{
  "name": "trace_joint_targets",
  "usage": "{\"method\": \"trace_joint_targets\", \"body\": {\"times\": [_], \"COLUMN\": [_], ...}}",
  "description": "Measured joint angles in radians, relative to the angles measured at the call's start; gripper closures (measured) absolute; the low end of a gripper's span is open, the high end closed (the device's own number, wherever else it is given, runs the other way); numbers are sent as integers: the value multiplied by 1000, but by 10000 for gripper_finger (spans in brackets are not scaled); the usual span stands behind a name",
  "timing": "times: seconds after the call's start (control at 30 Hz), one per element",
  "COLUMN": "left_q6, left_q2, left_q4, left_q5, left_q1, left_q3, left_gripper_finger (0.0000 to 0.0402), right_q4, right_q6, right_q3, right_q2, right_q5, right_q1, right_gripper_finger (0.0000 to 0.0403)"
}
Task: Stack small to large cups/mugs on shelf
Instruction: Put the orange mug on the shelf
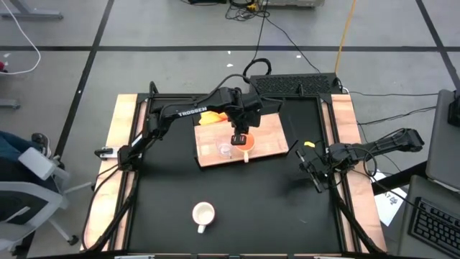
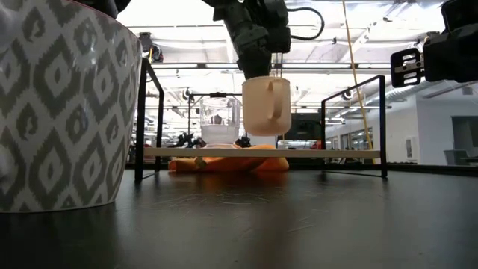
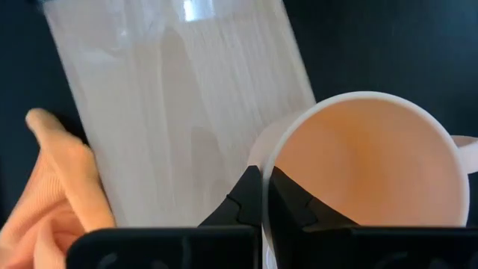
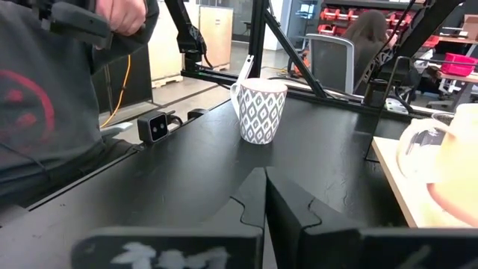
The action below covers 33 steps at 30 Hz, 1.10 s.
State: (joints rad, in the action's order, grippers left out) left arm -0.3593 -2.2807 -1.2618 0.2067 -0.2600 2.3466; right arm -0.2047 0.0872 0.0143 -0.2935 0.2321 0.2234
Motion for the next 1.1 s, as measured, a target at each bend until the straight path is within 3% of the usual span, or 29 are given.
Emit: {"method": "trace_joint_targets", "body": {"times": [0.63, 1.1], "left_q6": [-165, -133], "left_q2": [-5, -5], "left_q4": [30, 121], "left_q5": [109, 72], "left_q1": [2, -18], "left_q3": [0, -115], "left_gripper_finger": [398, 398], "right_q4": [0, -1], "right_q6": [0, 1], "right_q3": [0, 0], "right_q2": [0, 0], "right_q5": [0, 0], "right_q1": [0, 0], "right_gripper_finger": [403, 403]}}
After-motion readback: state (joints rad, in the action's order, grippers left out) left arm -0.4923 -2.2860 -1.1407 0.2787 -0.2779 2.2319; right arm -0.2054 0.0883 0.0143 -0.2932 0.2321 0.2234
